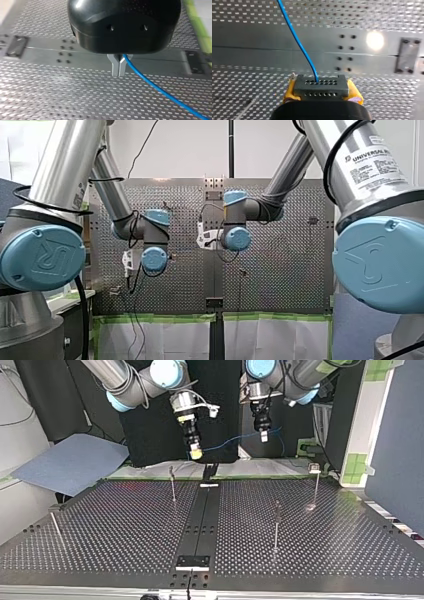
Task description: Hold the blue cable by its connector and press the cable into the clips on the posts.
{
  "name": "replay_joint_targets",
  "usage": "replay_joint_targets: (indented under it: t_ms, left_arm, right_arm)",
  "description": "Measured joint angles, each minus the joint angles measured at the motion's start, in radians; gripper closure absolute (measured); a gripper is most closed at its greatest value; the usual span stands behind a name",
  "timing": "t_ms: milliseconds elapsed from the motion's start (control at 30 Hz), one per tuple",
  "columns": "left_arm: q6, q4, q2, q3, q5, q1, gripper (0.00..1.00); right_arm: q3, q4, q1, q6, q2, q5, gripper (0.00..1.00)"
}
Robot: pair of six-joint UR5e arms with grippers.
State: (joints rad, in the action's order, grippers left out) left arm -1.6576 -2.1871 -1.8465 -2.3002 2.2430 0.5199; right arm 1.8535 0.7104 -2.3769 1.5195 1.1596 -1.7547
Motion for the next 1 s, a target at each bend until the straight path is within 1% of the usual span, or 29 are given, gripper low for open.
replay_joint_targets:
  t_ms: [100, 167, 267, 400, 533, 633, 733, 900, 1000]
  left_arm:
    - [-0.006, -0.03, 0.03, 0.016, -0.011, -0.012, 1.0]
    - [0.004, -0.049, 0.048, 0.022, -0.012, -0.022, 1.0]
    - [0.019, -0.074, 0.073, 0.027, -0.021, -0.042, 1.0]
    - [0.026, -0.105, 0.105, 0.032, -0.042, -0.07, 1.0]
    - [0.012, -0.137, 0.136, 0.048, -0.064, -0.095, 1.0]
    - [-0.001, -0.166, 0.166, 0.073, -0.089, -0.123, 1.0]
    - [0.0, -0.192, 0.192, 0.085, -0.098, -0.145, 1.0]
    - [-0.007, -0.237, 0.209, 0.099, -0.127, -0.164, 1.0]
    - [-0.001, -0.266, 0.227, 0.104, -0.147, -0.18, 1.0]
  right_arm:
    - [-0.018, -0.031, 0.0, -0.004, 0.031, 0.005, 1.0]
    - [-0.033, -0.052, 0.0, -0.01, 0.052, 0.007, 1.0]
    - [-0.053, -0.08, 0.0, -0.018, 0.067, 0.011, 1.0]
    - [-0.072, -0.114, -0.001, -0.017, 0.073, 0.019, 1.0]
    - [-0.084, -0.147, 0.0, -0.016, 0.073, 0.022, 1.0]
    - [-0.092, -0.16, 0.0, -0.016, 0.073, 0.023, 1.0]
    - [-0.104, -0.167, 0.0, -0.015, 0.073, 0.027, 1.0]
    - [-0.136, -0.194, 0.0, -0.015, 0.073, 0.035, 1.0]
    - [-0.146, -0.202, 0.0, -0.015, 0.072, 0.038, 1.0]
